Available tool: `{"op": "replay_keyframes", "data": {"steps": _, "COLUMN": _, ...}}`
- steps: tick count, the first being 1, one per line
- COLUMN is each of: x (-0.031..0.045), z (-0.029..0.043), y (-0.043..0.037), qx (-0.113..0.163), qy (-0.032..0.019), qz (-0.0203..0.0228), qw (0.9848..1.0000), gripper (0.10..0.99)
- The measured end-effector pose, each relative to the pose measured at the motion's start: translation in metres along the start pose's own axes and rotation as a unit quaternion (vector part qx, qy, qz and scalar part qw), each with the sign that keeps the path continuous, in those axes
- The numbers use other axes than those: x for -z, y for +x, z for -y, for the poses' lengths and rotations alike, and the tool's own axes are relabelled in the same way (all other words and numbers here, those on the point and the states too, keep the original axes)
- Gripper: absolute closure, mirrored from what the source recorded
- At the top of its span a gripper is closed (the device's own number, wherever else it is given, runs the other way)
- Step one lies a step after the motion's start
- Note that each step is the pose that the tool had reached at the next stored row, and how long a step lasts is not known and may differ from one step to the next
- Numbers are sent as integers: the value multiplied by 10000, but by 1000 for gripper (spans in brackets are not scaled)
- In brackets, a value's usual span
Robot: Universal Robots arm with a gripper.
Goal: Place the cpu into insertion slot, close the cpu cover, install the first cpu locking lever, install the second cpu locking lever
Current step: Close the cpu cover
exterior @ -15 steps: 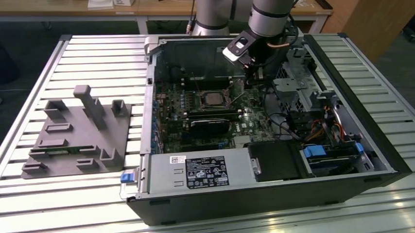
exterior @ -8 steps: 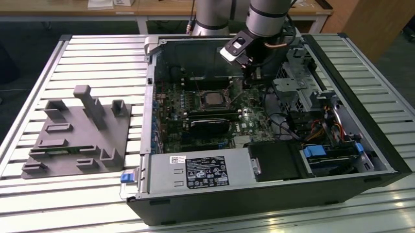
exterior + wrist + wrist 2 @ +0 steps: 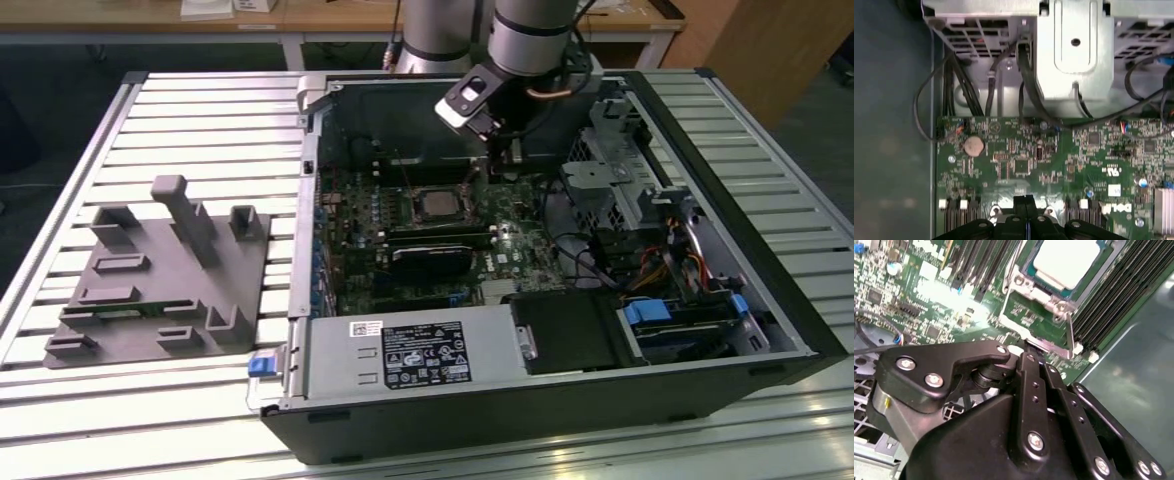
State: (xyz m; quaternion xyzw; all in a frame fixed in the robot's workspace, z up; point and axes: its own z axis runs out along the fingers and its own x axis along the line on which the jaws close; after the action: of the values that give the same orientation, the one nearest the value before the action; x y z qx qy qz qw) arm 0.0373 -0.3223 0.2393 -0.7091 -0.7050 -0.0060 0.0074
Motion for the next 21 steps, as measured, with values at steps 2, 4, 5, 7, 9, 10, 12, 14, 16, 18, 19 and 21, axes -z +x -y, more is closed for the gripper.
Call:
{"op": "replay_keyframes", "data": {"steps": 2, "x": 0, "z": 73, "y": -1, "qx": 1, "qy": -48, "qz": 0, "qw": 10000, "gripper": 980}}
{"op": "replay_keyframes", "data": {"steps": 4, "x": 0, "z": 142, "y": -1, "qx": 3, "qy": -98, "qz": 0, "qw": 10000, "gripper": 980}}
{"op": "replay_keyframes", "data": {"steps": 5, "x": 0, "z": 177, "y": -1, "qx": 2, "qy": -123, "qz": -1, "qw": 9999, "gripper": 980}}
{"op": "replay_keyframes", "data": {"steps": 7, "x": 0, "z": 230, "y": -1, "qx": 4, "qy": -163, "qz": -3, "qw": 9999, "gripper": 980}}
{"op": "replay_keyframes", "data": {"steps": 9, "x": -2, "z": 273, "y": -1, "qx": 4, "qy": -190, "qz": -6, "qw": 9998, "gripper": 980}}
{"op": "replay_keyframes", "data": {"steps": 10, "x": -1, "z": 291, "y": -1, "qx": 4, "qy": -200, "qz": -6, "qw": 9998, "gripper": 980}}
{"op": "replay_keyframes", "data": {"steps": 12, "x": -1, "z": 323, "y": -2, "qx": 4, "qy": -214, "qz": -7, "qw": 9998, "gripper": 980}}
{"op": "replay_keyframes", "data": {"steps": 14, "x": -1, "z": 346, "y": -2, "qx": 4, "qy": -222, "qz": -8, "qw": 9998, "gripper": 980}}
{"op": "replay_keyframes", "data": {"steps": 16, "x": -2, "z": 369, "y": -3, "qx": 4, "qy": -238, "qz": -21, "qw": 9997, "gripper": 980}}
{"op": "replay_keyframes", "data": {"steps": 18, "x": -11, "z": 400, "y": -4, "qx": 5, "qy": -273, "qz": -51, "qw": 9996, "gripper": 980}}
{"op": "replay_keyframes", "data": {"steps": 19, "x": -17, "z": 421, "y": -4, "qx": 5, "qy": -290, "qz": -62, "qw": 9996, "gripper": 980}}
{"op": "replay_keyframes", "data": {"steps": 21, "x": -30, "z": 468, "y": -5, "qx": 5, "qy": -325, "qz": -79, "qw": 9994, "gripper": 980}}
